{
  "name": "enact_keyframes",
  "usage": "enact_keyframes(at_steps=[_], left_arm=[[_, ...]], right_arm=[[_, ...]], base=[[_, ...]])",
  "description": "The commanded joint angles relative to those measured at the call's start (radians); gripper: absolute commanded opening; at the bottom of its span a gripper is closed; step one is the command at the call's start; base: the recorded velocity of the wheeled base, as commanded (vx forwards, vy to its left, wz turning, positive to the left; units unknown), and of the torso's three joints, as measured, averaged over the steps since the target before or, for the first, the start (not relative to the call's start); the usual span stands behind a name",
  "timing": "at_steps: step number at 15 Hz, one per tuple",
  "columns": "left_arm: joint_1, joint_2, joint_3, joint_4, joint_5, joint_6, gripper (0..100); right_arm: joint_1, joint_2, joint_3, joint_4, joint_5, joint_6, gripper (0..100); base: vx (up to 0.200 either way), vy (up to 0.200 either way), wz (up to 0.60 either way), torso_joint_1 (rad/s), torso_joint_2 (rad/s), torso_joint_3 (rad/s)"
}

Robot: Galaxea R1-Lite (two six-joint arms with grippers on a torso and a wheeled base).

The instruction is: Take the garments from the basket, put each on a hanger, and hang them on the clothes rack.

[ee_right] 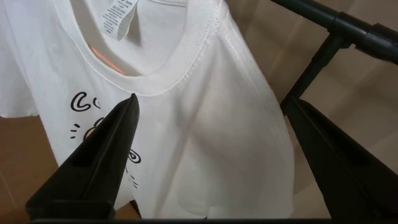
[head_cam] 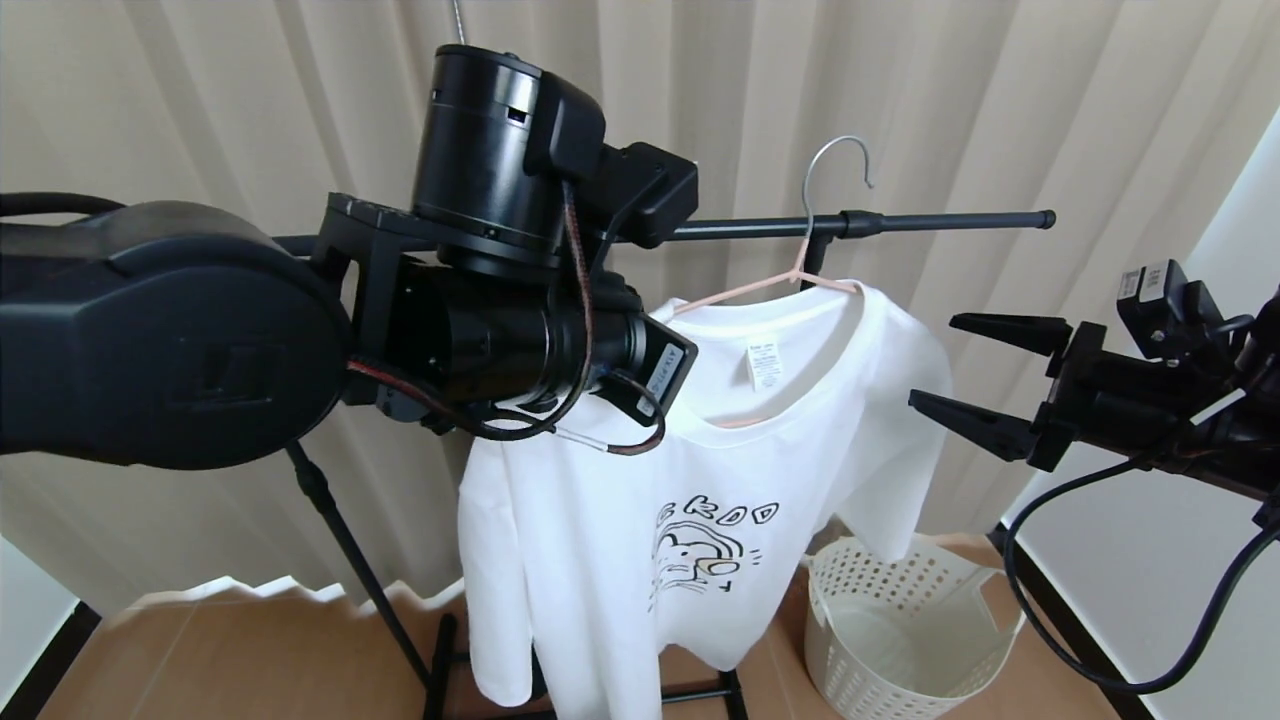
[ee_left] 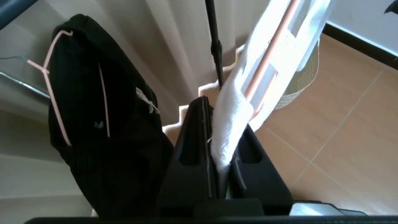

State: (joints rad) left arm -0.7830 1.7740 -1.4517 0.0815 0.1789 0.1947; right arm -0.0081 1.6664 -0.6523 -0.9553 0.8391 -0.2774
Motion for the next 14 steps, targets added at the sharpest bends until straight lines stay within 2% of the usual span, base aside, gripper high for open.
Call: enact_keyframes(at_steps=[1, 2, 4, 14], left_arm=[[0.002, -0.038, 0.031, -0.008, 0.001, 0.000, 0], [0.004, -0.068, 0.083, -0.051, 0.001, 0.000, 0], [0.007, -0.096, 0.116, -0.075, 0.001, -0.001, 0], [0.036, -0.193, 0.197, -0.083, 0.001, -0.003, 0]], right_arm=[[-0.010, 0.009, -0.006, 0.000, 0.000, 0.000, 100], [-0.018, 0.010, -0.010, 0.000, 0.000, 0.000, 100], [-0.035, 0.030, -0.015, -0.002, 0.008, 0.001, 100], [-0.044, 0.093, -0.023, -0.005, 0.006, -0.005, 100]], base=[[0.000, 0.000, 0.00, 0.000, 0.00, 0.000], [0.000, 0.000, 0.00, 0.000, 0.00, 0.000], [0.000, 0.000, 0.00, 0.000, 0.00, 0.000], [0.000, 0.000, 0.00, 0.000, 0.00, 0.000]])
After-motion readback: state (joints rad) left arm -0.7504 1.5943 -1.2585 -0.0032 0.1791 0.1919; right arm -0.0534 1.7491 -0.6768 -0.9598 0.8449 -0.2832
